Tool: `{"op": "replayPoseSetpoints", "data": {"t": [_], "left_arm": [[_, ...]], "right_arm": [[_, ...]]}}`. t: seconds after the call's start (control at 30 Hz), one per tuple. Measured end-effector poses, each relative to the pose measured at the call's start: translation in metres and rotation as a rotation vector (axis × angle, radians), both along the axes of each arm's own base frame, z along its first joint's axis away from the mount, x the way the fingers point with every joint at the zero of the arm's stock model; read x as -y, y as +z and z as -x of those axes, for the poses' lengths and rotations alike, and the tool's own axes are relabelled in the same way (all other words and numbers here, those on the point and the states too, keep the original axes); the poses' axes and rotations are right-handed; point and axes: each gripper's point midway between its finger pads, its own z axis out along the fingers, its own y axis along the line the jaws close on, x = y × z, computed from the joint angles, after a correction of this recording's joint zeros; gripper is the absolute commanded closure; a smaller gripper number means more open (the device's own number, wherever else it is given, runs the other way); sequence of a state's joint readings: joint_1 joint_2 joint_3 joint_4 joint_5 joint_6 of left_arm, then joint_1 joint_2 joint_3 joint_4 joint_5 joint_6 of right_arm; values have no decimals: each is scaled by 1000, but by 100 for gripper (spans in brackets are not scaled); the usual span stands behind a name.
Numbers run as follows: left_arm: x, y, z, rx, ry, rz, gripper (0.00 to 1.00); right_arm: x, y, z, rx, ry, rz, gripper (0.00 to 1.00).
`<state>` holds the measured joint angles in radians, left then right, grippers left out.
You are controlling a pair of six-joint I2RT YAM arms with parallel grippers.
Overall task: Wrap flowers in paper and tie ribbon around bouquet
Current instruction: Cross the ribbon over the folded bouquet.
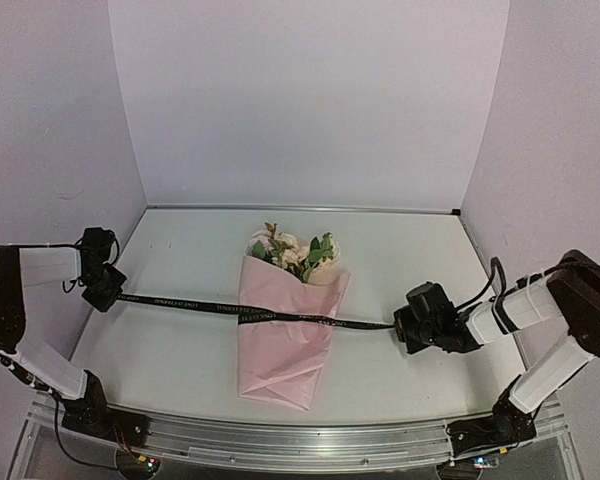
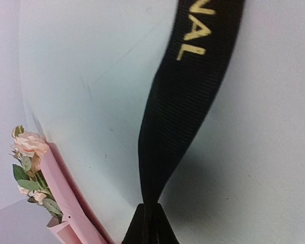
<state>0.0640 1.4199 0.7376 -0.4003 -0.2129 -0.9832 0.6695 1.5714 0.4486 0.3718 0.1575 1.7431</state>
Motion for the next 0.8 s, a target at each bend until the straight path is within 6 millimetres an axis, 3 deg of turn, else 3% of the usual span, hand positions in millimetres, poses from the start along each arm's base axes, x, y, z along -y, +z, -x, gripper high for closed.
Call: {"op": "replayPoseSetpoints", "data": {"t": [0.17,0.3,0.43,0.63,0.8], "left_arm": [[-5,-5,0,-7,24,7,100],[-21,-18,7,-34,76,25,100],[-38,-30,16,-62,115,57,100],[-42,-30,15,-38,101,110,100],[-39,-26,12,-13,81,146,100]], "right_arm": [[14,18,-4,-39,87,181,100],[26,32,-8,-51,131,289,100],[56,24,-3,-130,146,392,100],[99,16,7,-239,131,466,100],[98,22,7,-275,203,489,100]]}}
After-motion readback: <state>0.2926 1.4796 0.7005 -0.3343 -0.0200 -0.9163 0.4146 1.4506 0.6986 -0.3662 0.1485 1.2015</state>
